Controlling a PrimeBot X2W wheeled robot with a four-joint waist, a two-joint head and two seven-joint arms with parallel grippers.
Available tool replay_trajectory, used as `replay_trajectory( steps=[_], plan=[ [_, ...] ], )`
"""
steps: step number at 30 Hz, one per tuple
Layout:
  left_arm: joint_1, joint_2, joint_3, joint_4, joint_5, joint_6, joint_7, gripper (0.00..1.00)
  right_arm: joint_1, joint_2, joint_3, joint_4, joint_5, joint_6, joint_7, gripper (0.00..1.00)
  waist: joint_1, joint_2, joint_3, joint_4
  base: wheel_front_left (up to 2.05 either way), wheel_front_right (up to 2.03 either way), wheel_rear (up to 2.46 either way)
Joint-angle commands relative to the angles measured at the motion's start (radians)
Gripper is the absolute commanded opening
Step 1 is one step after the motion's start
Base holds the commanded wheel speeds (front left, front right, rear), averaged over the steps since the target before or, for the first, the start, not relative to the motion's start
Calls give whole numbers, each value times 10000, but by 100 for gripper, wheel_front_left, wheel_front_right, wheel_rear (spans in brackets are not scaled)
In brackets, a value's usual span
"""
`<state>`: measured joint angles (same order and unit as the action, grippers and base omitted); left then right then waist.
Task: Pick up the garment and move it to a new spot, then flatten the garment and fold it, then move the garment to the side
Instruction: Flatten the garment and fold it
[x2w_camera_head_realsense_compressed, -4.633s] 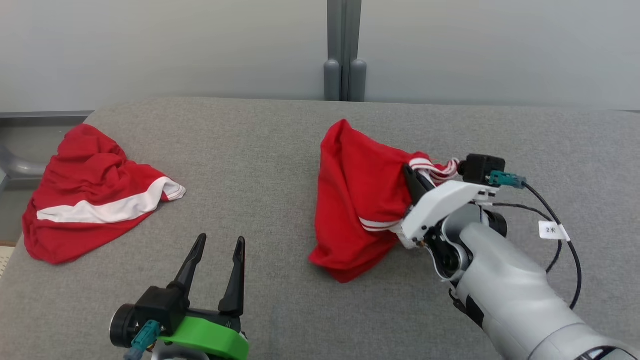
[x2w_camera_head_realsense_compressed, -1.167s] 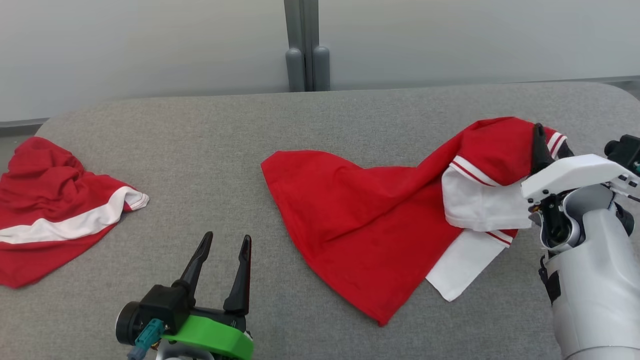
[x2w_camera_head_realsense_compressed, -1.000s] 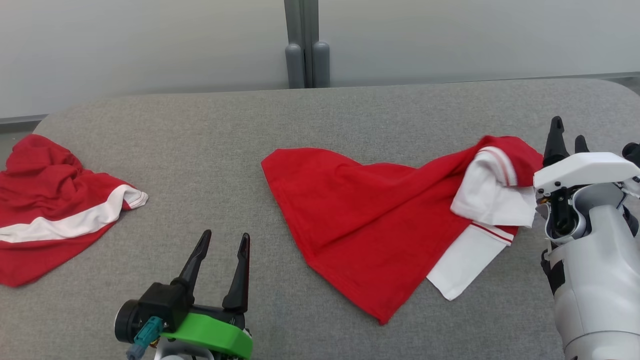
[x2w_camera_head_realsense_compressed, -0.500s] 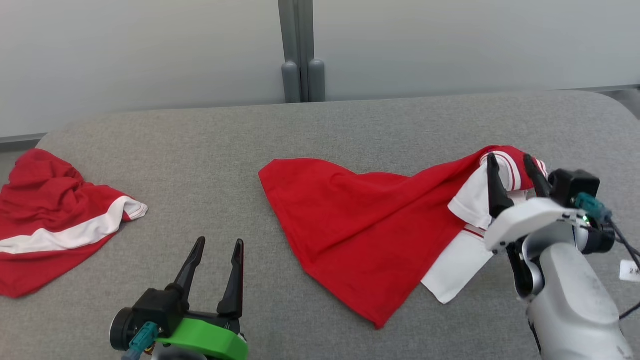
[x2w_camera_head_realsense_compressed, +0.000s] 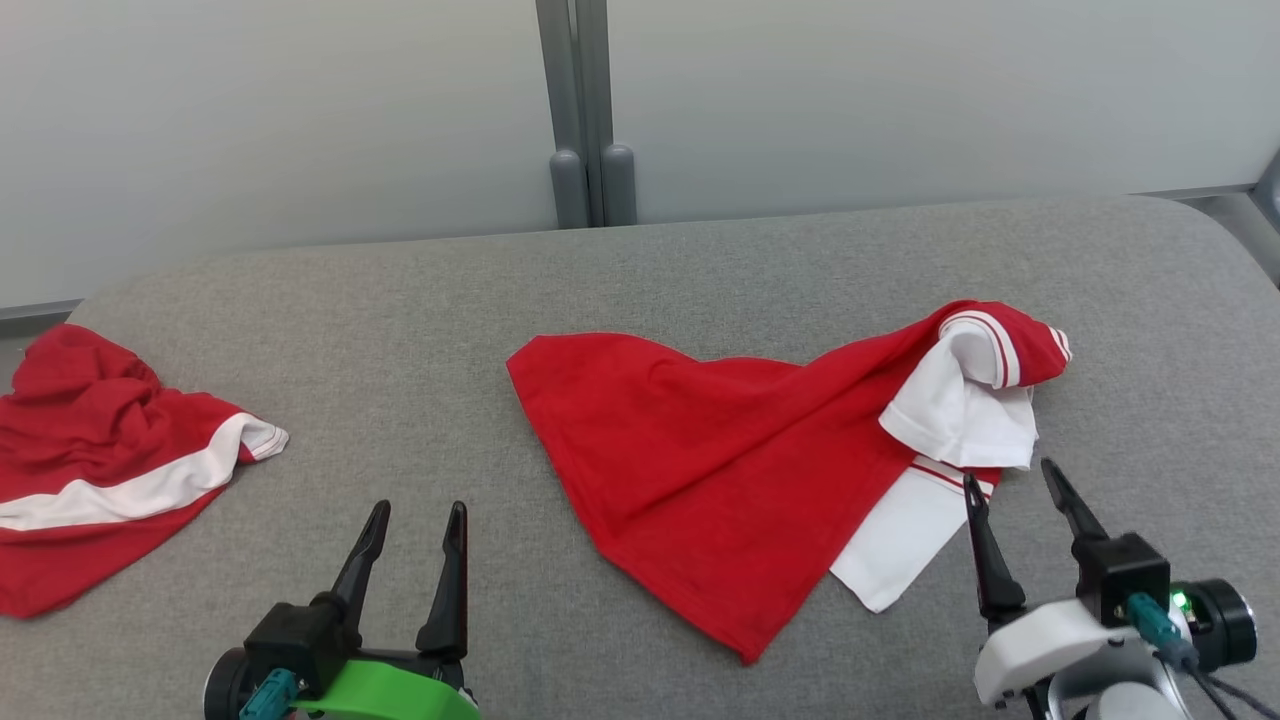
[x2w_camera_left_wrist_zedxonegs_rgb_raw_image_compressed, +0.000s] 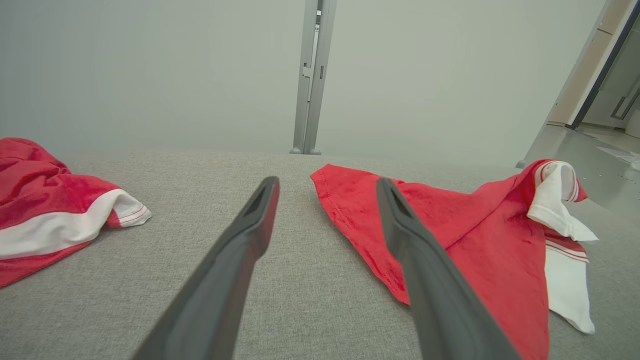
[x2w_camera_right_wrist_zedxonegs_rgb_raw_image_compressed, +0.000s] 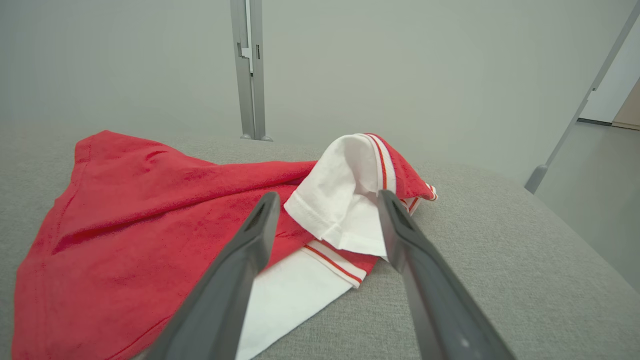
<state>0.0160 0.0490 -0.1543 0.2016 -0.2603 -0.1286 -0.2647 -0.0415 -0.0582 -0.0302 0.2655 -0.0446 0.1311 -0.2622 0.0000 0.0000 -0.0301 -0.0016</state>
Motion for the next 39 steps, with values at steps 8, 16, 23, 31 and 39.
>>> replay_trajectory(
  steps=[8,16,23,31,39],
  plan=[
    [226,27,124,132,-39,-20,6,100,1136,62,199,-453,-10,-9,-34,100,0,0,-193,-35,0,0,0],
    [286,26,-706,862,-349,-20,6,100,1086,68,230,-545,106,-9,-35,100,0,0,-270,-160,0,0,0],
    [-428,38,-2434,2197,-1359,-19,4,100,815,66,469,-560,134,-9,-36,100,0,0,4,-886,0,0,0],
    [-1260,38,-3960,3734,-2590,-19,3,100,542,63,626,-623,-33,-9,-36,100,0,0,453,-2145,0,0,0],
    [-2055,52,-5589,4916,-3945,-19,276,100,516,71,486,-695,92,-9,-37,100,0,0,871,-2875,0,0,0]
  ],
)
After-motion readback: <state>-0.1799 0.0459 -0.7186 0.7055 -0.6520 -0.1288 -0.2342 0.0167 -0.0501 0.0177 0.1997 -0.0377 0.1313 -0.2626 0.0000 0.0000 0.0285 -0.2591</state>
